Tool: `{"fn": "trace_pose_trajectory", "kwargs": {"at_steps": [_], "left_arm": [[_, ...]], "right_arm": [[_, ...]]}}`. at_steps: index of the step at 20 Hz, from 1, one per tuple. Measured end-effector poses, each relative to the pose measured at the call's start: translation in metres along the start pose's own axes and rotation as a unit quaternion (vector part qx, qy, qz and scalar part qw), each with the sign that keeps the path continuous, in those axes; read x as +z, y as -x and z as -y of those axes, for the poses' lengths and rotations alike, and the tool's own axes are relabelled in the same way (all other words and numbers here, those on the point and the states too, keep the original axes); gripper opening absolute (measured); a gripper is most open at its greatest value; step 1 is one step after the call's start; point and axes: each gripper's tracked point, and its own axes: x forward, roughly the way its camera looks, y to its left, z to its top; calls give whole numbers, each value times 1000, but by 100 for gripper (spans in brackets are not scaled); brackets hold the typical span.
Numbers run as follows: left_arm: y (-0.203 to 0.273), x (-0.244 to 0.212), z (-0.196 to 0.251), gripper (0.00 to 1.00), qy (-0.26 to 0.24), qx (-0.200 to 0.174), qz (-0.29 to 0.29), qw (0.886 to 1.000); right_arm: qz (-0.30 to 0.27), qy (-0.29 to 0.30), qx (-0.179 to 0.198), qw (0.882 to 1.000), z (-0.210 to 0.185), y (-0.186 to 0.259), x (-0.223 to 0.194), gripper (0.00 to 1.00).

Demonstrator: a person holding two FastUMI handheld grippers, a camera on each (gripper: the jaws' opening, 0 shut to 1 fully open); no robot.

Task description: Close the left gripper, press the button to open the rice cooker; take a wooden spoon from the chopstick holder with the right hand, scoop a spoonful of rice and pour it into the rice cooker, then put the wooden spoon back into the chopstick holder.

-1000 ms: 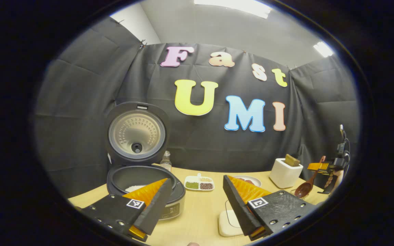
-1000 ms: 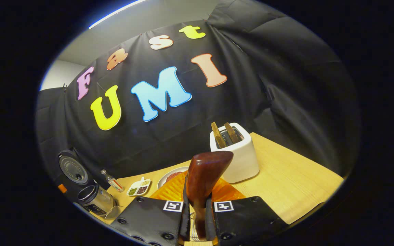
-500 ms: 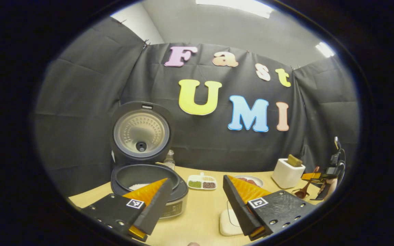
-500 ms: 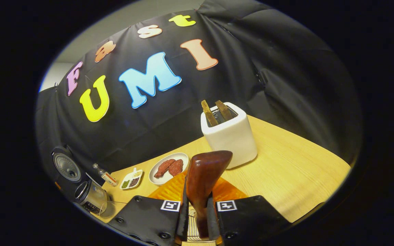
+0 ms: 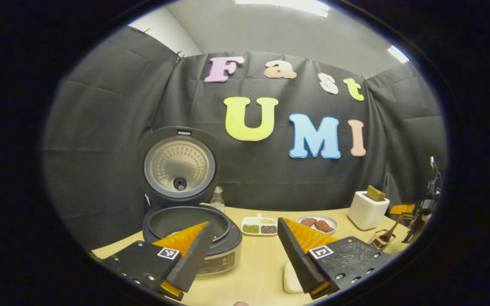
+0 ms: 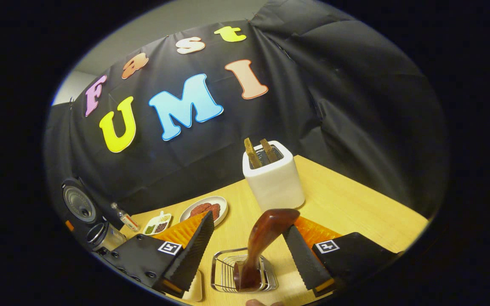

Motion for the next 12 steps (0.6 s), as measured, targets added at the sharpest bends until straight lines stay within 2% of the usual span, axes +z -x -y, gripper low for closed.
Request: {"fn": "trace_pose_trajectory", "kwargs": {"at_steps": [3,5,8,10,12], "left_arm": [[3,19,-18,94,-14,19,20,1000],[5,36,-36,94,-15,35,40,998],[10,63,-66,93,-12,63,63,996],[13,86,-92,92,-33,86,73,993],[21,118,-116,93,-42,103,88,990]], "right_arm": [[39,38,-31,998,14,21,27,98],[71,50,-34,996,14,41,48,98],[109,55,-16,992,0,65,68,98],[113,73,-14,991,-5,73,64,98],[112,100,8,989,-24,84,55,98]]}}
